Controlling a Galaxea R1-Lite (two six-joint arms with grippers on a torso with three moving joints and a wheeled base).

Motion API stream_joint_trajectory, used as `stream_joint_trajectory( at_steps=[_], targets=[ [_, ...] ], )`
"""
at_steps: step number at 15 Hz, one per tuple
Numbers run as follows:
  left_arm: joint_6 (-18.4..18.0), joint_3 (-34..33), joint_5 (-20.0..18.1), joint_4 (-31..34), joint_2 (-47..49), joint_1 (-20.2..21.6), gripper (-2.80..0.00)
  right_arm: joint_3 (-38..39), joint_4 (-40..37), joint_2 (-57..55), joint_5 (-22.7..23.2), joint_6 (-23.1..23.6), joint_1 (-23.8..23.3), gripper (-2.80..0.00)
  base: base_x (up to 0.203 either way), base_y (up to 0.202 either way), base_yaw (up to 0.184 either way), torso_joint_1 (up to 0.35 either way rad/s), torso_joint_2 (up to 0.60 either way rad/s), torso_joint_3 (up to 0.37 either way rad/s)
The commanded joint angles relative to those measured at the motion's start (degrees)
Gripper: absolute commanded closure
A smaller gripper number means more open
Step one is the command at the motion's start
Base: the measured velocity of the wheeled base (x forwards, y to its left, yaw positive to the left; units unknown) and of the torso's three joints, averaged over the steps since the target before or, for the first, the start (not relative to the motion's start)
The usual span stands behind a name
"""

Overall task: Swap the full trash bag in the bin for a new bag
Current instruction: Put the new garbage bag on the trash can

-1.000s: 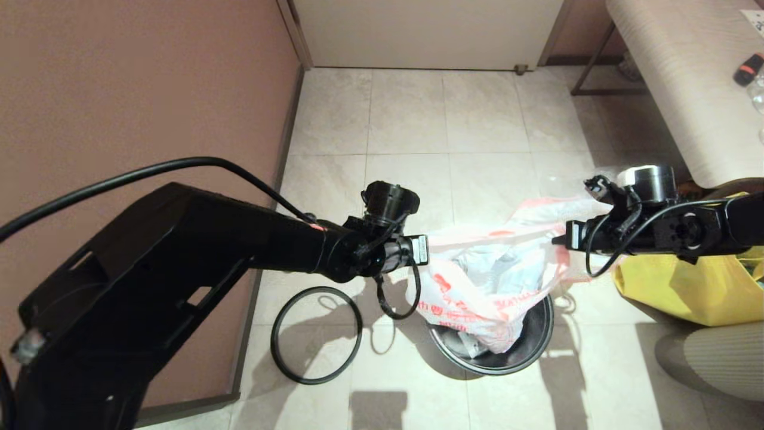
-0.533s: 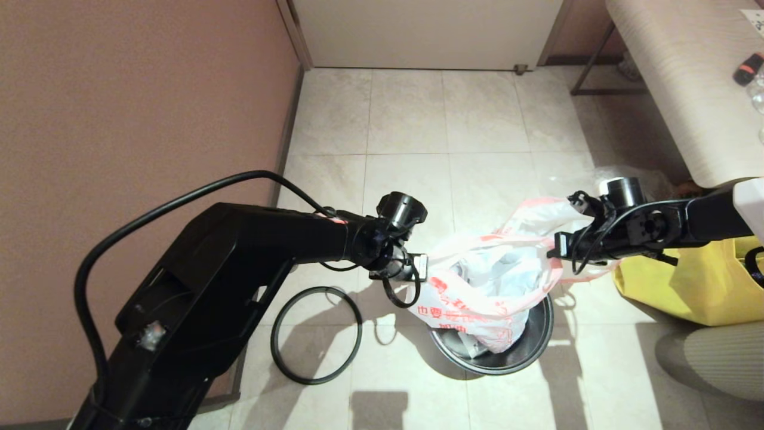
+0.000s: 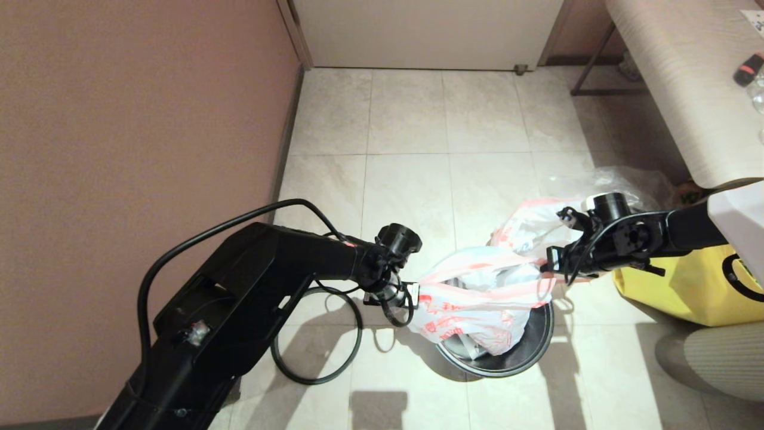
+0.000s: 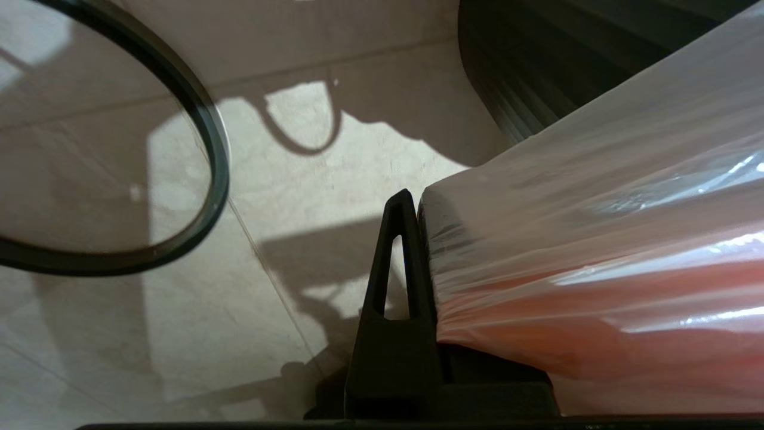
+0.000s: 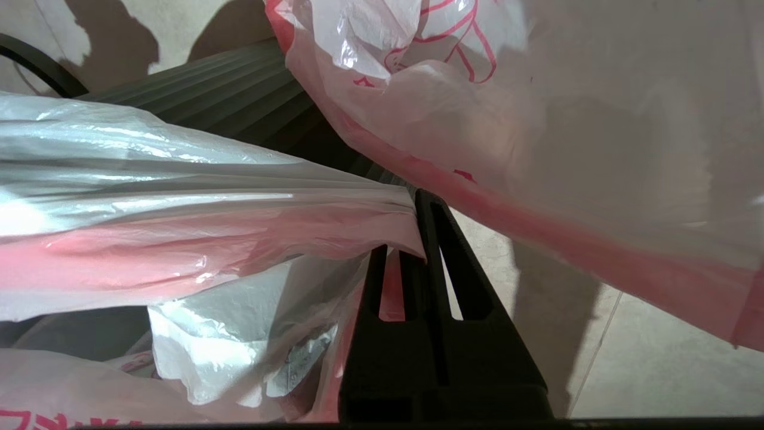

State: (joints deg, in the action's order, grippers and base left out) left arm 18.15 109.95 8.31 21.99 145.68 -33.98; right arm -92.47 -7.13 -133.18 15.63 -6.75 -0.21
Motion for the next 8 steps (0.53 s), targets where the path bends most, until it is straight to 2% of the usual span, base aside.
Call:
stream_joint_trajectory(
  at_steps=[1,2,3,6,7,8],
  targets=[
    [0.3,-2.0,0.0,0.1,-0.3,-0.8,0.00,1.1,-0.1,0.1,0.1,-0.1,-0.2,0.00,0.000,0.000,0.000,0.000,0.00,0.000],
    [0.4,-3.9,-0.3,-0.1,-1.8,-1.6,0.00,2.7,0.0,1.3,0.2,-0.1,-0.2,0.00,0.000,0.000,0.000,0.000,0.00,0.000],
    [0.6,-6.0,-0.7,-0.2,-3.5,-2.7,-2.80,4.2,0.1,2.3,0.1,0.0,-0.3,0.00,0.000,0.000,0.000,0.000,0.00,0.000],
    [1.3,-10.9,-1.0,-0.3,-6.7,-5.3,-2.80,6.5,0.2,5.2,-1.1,0.1,-0.2,0.00,0.000,0.000,0.000,0.000,0.00,0.000],
    [1.7,-11.5,-1.0,-0.3,-7.0,-5.4,-2.80,7.1,0.7,5.8,-1.2,0.2,-0.2,-2.80,0.000,0.000,0.000,0.000,0.00,0.000],
    [2.2,-12.3,-1.0,-0.3,-7.0,-5.5,-2.80,7.5,0.9,6.6,-1.3,0.1,-0.1,-2.80,0.000,0.000,0.000,0.000,0.00,0.000]
  ],
)
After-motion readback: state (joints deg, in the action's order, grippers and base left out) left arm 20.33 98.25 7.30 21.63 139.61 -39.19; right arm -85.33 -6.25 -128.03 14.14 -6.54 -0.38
